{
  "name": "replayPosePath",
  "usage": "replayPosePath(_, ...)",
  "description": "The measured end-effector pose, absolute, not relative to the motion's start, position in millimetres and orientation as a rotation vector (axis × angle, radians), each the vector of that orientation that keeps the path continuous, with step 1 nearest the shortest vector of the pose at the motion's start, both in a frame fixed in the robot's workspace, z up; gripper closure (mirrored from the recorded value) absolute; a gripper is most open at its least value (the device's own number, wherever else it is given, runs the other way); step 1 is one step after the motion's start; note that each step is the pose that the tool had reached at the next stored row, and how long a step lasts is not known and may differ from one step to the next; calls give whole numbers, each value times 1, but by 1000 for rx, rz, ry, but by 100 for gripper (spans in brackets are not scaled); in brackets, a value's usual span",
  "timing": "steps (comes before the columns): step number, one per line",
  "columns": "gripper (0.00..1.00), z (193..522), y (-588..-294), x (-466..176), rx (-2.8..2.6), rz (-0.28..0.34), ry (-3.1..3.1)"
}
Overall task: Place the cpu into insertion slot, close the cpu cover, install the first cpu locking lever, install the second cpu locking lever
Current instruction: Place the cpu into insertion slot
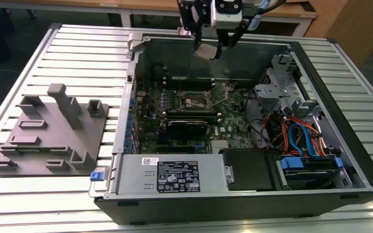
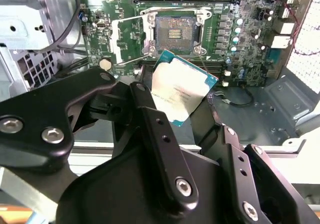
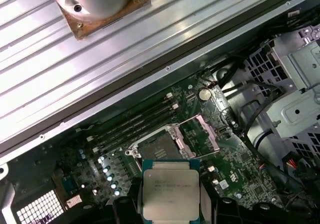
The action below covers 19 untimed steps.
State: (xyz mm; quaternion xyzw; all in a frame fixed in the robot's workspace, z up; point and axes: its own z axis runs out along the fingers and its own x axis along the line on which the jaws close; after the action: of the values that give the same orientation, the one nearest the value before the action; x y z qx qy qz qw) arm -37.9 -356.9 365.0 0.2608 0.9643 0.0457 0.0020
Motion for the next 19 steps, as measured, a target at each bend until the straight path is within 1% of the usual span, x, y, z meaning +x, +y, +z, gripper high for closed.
replayPosePath(19,46,362,-357,-39,1045,140,2947)
